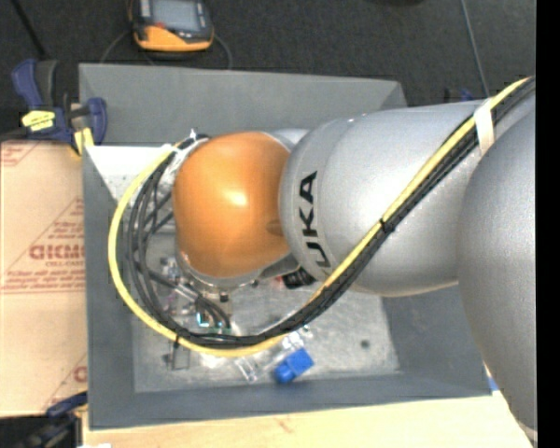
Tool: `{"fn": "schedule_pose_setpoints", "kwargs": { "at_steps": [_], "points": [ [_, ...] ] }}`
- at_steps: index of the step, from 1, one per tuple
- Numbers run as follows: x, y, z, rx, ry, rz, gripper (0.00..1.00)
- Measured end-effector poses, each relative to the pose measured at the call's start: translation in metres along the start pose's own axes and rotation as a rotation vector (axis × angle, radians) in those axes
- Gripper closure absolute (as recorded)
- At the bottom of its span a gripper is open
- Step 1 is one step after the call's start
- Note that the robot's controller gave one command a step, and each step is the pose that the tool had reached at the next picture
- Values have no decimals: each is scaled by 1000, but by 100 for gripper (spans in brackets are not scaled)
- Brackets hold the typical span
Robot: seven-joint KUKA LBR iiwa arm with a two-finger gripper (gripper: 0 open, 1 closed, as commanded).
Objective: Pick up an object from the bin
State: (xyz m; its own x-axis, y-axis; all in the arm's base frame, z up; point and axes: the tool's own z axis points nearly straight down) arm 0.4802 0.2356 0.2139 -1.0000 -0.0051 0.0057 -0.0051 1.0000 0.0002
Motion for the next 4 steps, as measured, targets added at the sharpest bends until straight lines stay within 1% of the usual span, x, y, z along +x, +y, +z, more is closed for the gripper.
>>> {"fn": "schedule_pose_setpoints", "kwargs": {
  "at_steps": [1,2,3,4],
  "points": [
    [-24,-14,33,2,-5,-219,0],
    [-77,-58,145,3,-4,-502,0],
    [-66,-127,132,-1,-7,-28,0],
    [-145,-143,141,-3,-12,48,0]
  ]
}}
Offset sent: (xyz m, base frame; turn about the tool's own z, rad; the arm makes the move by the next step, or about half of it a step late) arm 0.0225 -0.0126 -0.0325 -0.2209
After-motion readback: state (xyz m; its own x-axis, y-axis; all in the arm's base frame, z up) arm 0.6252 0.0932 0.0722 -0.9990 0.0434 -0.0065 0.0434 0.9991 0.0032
